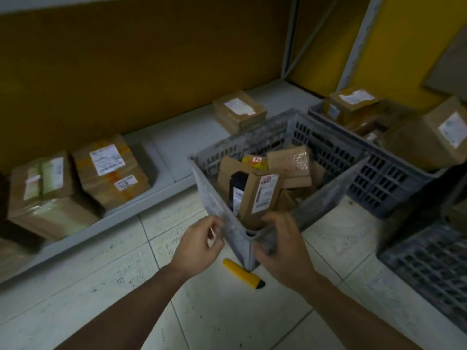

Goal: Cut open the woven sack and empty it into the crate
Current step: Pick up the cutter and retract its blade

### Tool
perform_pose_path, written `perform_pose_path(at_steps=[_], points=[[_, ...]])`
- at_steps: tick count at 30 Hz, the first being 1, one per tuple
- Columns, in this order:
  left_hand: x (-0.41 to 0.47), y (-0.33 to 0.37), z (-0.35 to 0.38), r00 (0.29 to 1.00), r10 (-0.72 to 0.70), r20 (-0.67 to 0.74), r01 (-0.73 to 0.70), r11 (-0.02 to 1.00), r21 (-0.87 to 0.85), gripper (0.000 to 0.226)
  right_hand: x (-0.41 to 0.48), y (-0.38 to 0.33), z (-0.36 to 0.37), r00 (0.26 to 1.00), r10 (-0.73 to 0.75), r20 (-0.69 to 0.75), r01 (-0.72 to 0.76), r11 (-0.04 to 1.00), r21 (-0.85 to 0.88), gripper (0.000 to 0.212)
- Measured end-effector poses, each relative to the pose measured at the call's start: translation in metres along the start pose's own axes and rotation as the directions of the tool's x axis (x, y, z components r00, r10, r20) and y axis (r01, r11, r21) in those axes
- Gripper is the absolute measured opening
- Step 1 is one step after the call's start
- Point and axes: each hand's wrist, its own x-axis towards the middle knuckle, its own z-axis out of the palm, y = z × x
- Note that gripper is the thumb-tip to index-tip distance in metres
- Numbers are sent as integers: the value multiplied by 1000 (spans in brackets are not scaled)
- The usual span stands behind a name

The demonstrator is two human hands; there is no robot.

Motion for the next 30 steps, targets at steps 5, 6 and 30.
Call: perform_pose_path(at_steps=[5, 6, 30], points=[[-2, -45, 53, 974, -65, 218, 62, 998, 19, 15, -46, 51, 53, 985, 150, -87, -155, 987, -48, 38], [-1, -54, 64, 968, -82, 236, 80, 997, 19, 14, -55, 62, 62, 977, 201, -68, -204, 978, -50, 38], [1, -116, 162, 577, -720, 385, 808, 435, -397, 31, -106, 137, 131, 801, 498, 332, -380, 852, -361, 24]])
